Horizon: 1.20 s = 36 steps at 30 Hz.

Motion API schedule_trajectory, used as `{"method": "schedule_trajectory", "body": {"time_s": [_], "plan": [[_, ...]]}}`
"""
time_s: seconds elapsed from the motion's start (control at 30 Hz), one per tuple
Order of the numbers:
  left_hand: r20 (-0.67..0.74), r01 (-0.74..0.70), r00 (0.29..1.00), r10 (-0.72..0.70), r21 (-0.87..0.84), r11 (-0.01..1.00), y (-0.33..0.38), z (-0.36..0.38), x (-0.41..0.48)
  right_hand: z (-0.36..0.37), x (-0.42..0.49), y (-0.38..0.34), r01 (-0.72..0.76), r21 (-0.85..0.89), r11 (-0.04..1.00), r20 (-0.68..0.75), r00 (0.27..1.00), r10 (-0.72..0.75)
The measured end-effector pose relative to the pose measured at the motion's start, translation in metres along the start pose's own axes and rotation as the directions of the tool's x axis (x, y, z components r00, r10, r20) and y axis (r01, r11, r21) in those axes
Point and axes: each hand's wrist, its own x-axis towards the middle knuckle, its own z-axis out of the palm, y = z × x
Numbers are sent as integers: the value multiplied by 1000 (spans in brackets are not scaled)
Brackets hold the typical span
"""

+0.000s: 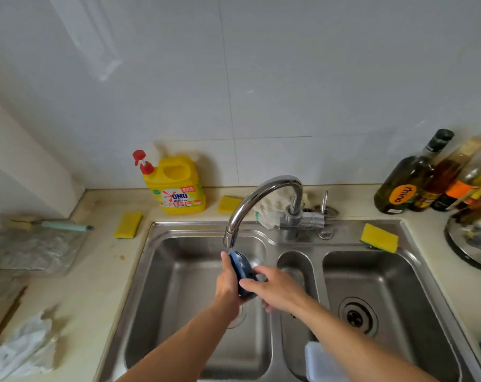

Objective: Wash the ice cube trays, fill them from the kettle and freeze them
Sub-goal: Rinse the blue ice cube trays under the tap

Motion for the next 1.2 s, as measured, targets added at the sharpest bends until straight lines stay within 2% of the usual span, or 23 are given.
{"method": "schedule_trajectory", "body": {"time_s": [0.23, 0.4, 0.53, 0.67, 0.9, 1.03, 1.2], "plan": [[60, -93, 995, 80, 263, 960, 40, -16, 28, 28, 20, -23, -88, 264, 961, -116, 986, 122], [80, -159, 987, 138, 421, 893, 50, -10, 43, 29, 25, -28, -98, 334, 937, -209, 962, 175], [148, -219, 975, 167, 489, 844, 49, -9, 52, 32, 25, -28, -111, 365, 924, -247, 946, 211], [183, -265, 963, 199, 489, 831, 48, -6, 51, 32, 25, -27, -117, 364, 924, -274, 935, 227], [126, -214, 976, 178, 400, 891, 46, -7, 48, 26, 27, -32, -141, 244, 959, -281, 937, 209], [88, -186, 982, 165, 379, 906, 50, -5, 48, 24, 26, -32, -126, 240, 962, -279, 941, 193], [134, -201, 978, 160, 397, 896, 44, -2, 47, 24, 28, -26, -126, 233, 964, -267, 945, 188]]}}
